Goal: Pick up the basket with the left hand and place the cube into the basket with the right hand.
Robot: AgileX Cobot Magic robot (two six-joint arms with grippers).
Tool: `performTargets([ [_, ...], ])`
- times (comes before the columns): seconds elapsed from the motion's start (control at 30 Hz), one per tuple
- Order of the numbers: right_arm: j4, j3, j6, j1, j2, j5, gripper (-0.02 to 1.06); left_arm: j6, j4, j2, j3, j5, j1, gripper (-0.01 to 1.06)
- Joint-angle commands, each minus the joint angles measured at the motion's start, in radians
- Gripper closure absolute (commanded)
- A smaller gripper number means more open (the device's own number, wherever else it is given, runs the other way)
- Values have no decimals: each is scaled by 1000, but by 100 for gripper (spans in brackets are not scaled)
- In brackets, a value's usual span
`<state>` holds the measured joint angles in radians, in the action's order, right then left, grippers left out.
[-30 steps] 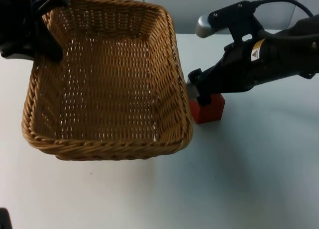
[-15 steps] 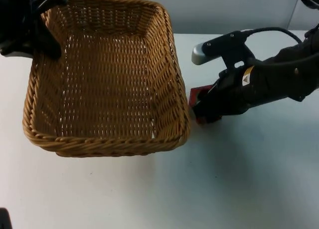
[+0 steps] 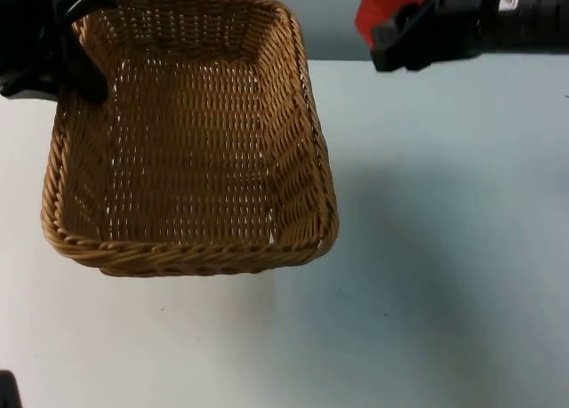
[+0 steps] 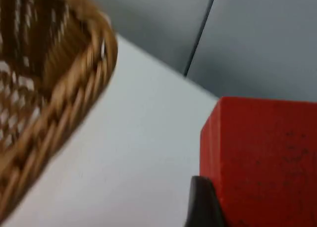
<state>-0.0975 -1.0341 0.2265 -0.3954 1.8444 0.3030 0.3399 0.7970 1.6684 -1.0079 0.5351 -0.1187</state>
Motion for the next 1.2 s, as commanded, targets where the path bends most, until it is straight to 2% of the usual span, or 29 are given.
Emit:
performTargets([
  [0.0, -2, -6, 13, -13, -81, 31, 105, -6, 26, -14, -4, -9, 0, 105],
  [0.1, -2, -6, -44, -39, -145, 27, 105, -6, 26, -14, -4, -9, 0, 105],
  [0.17, -2, -6, -128, -90, -177, 19, 105, -6, 26, -14, -4, -9, 0, 105],
  [0.3, -2, -6, -142, -164, -169, 6, 105, -6, 26, -14, -4, -9, 0, 105],
  [0.43, -2, -6, -145, -230, -131, 16, 100, -6, 26, -14, -4, -9, 0, 105],
  [0.53, -2, -6, -146, -292, -61, 38, 86, -6, 26, -14, -4, -9, 0, 105],
  [0.57, -2, -6, -146, -292, -61, 38, 86, -6, 26, -14, -4, -9, 0, 105],
  [0.7, -2, -6, -146, -339, 14, 46, 70, -6, 26, -14, -4, -9, 0, 105],
  [1.03, -7, -6, -149, -363, 55, 94, 50, -6, 26, -14, -4, -11, 0, 105],
  [1.13, -9, -6, -146, -369, 55, 118, 15, -6, 26, -14, -4, -11, 0, 105],
  [1.17, -9, -6, -146, -369, 55, 118, 15, -6, 26, -14, -4, -11, 0, 105],
])
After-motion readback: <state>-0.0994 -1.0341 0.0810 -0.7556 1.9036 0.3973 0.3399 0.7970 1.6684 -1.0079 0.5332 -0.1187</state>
